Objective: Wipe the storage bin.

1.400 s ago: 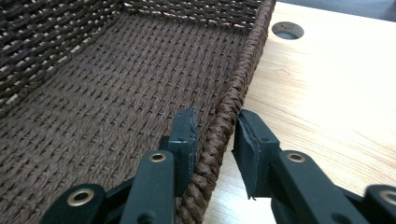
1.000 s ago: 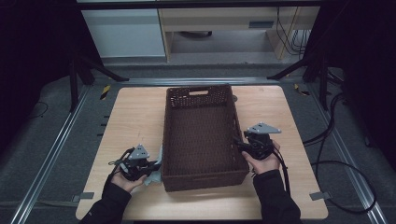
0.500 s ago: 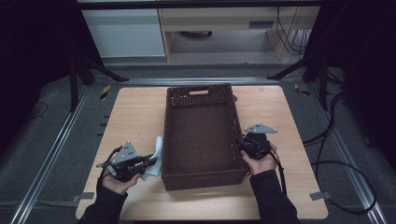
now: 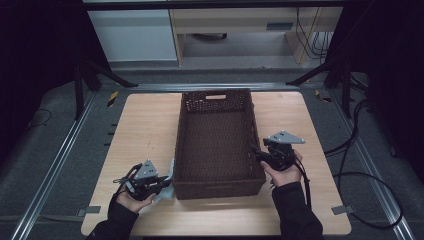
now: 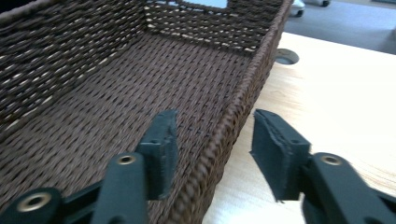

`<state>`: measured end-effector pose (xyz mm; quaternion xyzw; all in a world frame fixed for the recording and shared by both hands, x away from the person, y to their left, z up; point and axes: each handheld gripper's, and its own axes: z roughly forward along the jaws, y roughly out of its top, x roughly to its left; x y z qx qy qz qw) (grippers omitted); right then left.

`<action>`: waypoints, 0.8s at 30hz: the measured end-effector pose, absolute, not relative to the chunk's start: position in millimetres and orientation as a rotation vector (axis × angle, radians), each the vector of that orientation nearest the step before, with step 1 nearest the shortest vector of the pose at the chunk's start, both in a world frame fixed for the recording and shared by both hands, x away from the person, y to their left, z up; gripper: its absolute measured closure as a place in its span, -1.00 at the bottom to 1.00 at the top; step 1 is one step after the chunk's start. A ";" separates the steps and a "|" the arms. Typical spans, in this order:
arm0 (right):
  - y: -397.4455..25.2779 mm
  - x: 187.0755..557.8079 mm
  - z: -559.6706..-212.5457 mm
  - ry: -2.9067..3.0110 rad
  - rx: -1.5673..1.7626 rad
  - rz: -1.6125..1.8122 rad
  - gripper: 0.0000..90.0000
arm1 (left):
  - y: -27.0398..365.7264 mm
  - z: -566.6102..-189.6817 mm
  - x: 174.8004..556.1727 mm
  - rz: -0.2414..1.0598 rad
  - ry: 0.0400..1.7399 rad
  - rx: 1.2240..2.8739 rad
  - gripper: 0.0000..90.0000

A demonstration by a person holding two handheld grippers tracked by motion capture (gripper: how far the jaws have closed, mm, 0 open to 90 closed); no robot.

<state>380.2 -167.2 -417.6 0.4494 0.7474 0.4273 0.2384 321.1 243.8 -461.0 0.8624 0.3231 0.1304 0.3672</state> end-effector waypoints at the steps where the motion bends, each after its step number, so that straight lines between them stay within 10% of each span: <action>1: -168.9 378.5 -416.6 2.049 1.226 1.178 0.05 | 243.8 -460.0 320.7 0.336 0.830 2.210 0.80; 24: -152.9 382.8 -429.1 2.041 1.348 1.045 0.63 | 242.0 -449.9 303.2 0.368 0.789 2.179 0.80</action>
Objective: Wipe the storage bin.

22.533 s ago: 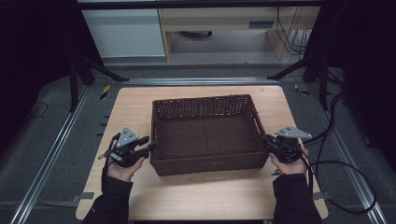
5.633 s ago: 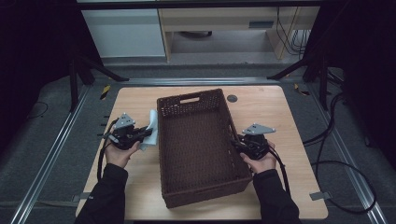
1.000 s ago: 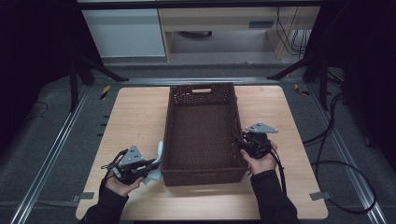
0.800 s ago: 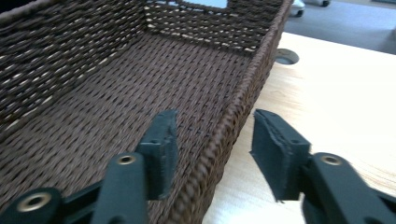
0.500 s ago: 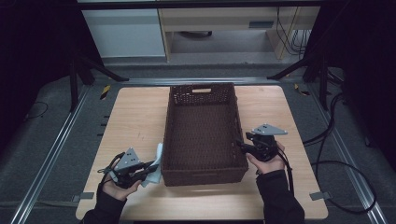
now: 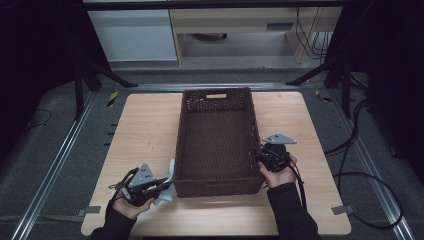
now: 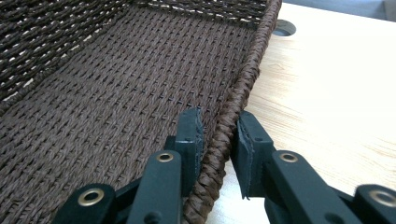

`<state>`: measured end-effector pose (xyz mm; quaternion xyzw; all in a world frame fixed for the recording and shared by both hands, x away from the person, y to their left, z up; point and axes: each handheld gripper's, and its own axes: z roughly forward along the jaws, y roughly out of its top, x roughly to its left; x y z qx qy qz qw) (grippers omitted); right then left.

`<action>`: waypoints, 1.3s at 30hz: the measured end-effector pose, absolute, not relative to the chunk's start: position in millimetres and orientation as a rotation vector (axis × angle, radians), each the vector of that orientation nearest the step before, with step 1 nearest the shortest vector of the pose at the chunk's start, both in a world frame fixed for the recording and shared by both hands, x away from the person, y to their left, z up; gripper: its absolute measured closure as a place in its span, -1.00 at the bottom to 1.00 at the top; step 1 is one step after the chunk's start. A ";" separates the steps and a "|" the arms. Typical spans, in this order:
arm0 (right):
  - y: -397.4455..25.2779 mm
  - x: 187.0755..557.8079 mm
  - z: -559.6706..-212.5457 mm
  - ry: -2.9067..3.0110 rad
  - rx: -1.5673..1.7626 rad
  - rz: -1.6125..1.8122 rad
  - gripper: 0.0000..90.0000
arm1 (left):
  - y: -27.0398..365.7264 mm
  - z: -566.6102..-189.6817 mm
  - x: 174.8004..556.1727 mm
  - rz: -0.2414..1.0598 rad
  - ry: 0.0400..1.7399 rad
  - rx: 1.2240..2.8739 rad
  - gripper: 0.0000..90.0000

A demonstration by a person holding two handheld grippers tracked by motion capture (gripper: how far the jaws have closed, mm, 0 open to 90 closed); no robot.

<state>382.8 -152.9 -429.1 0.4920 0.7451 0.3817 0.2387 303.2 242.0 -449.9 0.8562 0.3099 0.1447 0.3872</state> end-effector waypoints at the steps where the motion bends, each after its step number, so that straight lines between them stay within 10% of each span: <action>1: -152.1 383.0 -429.0 2.034 1.356 1.042 0.63 | 241.9 -452.6 304.7 0.357 0.798 2.187 0.80; 16: -185.1 374.4 -412.1 1.898 1.268 1.195 -0.21 | 247.8 -420.8 285.3 0.429 0.741 2.068 0.80; 30: -228.2 374.7 -429.4 1.849 1.329 1.053 -0.37 | 242.1 -454.2 289.5 0.334 0.801 2.191 0.80; 39: -234.9 377.2 -437.2 1.864 1.336 1.027 -0.41 | 250.3 -412.5 272.1 0.442 0.732 2.017 0.80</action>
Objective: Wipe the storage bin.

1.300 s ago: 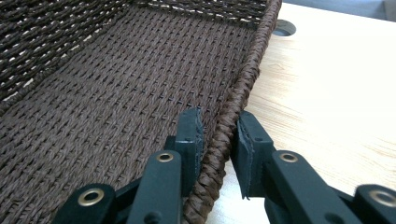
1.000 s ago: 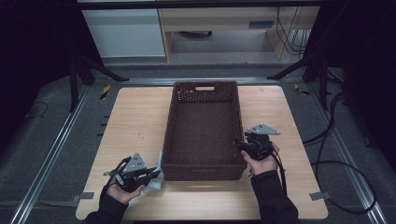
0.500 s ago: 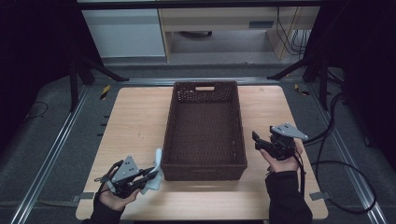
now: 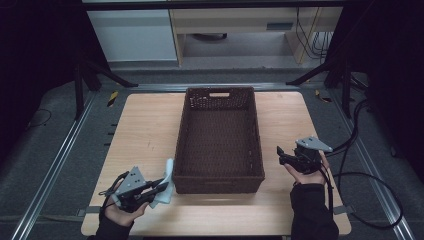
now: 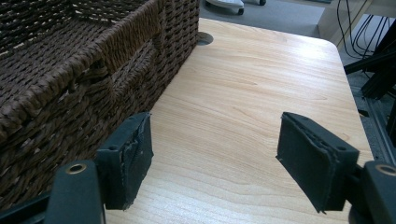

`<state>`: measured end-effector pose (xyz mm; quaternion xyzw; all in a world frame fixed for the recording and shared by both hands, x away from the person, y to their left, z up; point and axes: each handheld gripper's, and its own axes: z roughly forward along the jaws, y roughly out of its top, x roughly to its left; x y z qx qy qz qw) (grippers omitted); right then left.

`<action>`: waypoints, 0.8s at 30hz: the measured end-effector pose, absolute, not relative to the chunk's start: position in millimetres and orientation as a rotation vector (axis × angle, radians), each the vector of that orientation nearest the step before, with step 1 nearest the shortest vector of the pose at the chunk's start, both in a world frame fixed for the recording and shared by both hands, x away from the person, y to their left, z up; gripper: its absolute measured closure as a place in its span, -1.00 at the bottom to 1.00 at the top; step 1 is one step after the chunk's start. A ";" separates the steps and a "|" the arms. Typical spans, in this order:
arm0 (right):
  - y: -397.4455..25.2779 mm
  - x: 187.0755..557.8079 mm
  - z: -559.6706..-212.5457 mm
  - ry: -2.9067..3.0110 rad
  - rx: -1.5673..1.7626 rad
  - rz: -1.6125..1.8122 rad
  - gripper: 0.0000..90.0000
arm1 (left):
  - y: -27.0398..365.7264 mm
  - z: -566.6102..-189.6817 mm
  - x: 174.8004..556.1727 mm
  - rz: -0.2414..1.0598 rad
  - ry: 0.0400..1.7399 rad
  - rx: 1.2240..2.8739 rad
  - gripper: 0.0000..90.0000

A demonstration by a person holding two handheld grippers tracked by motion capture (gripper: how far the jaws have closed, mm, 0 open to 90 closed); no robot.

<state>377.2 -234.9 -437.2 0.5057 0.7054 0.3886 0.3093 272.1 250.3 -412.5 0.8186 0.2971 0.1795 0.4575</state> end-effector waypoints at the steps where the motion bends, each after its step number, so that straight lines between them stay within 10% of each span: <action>1: -234.9 377.3 -437.3 1.864 1.336 1.026 -0.41 | 250.1 -409.8 270.5 0.451 0.725 2.013 0.80; 24: -233.0 378.6 -440.2 1.886 1.348 1.015 -0.38 | 232.3 -473.1 303.0 0.327 0.850 2.275 0.80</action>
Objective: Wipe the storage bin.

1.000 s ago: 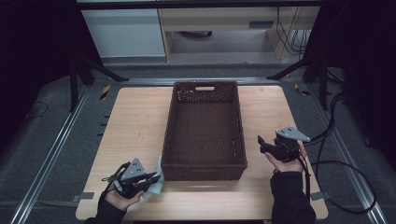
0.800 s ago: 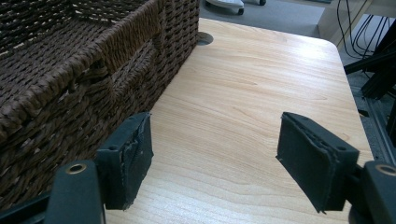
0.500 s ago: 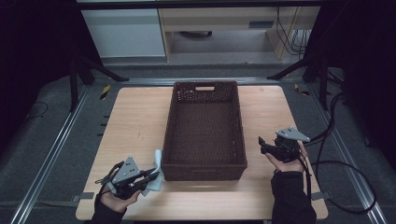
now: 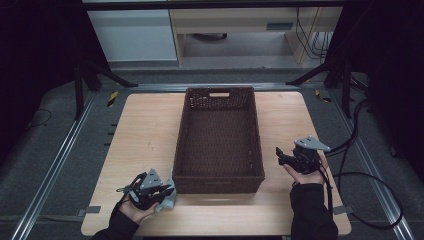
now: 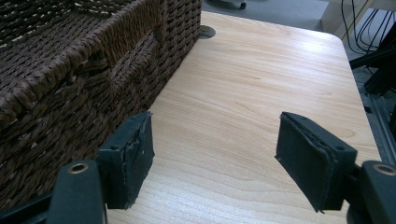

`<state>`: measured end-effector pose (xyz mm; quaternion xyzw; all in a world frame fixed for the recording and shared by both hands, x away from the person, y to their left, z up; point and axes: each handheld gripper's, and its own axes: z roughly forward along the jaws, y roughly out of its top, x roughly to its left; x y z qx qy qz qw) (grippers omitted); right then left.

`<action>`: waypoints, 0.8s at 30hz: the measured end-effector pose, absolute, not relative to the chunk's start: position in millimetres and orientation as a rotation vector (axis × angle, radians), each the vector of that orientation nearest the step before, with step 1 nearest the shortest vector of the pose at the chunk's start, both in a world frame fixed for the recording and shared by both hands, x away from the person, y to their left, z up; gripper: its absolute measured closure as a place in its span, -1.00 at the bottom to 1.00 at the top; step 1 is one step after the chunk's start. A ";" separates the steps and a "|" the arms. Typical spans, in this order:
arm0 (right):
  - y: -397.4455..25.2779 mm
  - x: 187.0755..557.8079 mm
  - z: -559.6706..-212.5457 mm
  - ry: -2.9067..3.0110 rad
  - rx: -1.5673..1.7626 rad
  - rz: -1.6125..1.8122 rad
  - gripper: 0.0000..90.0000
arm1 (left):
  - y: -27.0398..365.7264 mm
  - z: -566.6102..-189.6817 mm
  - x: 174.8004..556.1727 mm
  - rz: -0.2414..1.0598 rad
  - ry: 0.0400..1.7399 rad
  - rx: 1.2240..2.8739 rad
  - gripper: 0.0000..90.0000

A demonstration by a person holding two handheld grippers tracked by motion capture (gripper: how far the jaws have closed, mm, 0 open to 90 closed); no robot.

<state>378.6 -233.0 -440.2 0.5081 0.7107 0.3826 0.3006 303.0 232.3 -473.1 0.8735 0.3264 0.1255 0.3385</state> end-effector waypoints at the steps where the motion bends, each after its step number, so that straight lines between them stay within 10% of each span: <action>1: -232.9 378.6 -440.2 1.886 1.349 1.016 -0.38 | 231.9 -474.5 303.7 0.329 0.852 2.286 0.80; 24: -234.6 378.4 -439.5 1.881 1.367 1.054 -0.36 | 320.2 -458.5 327.9 0.598 1.258 2.056 0.79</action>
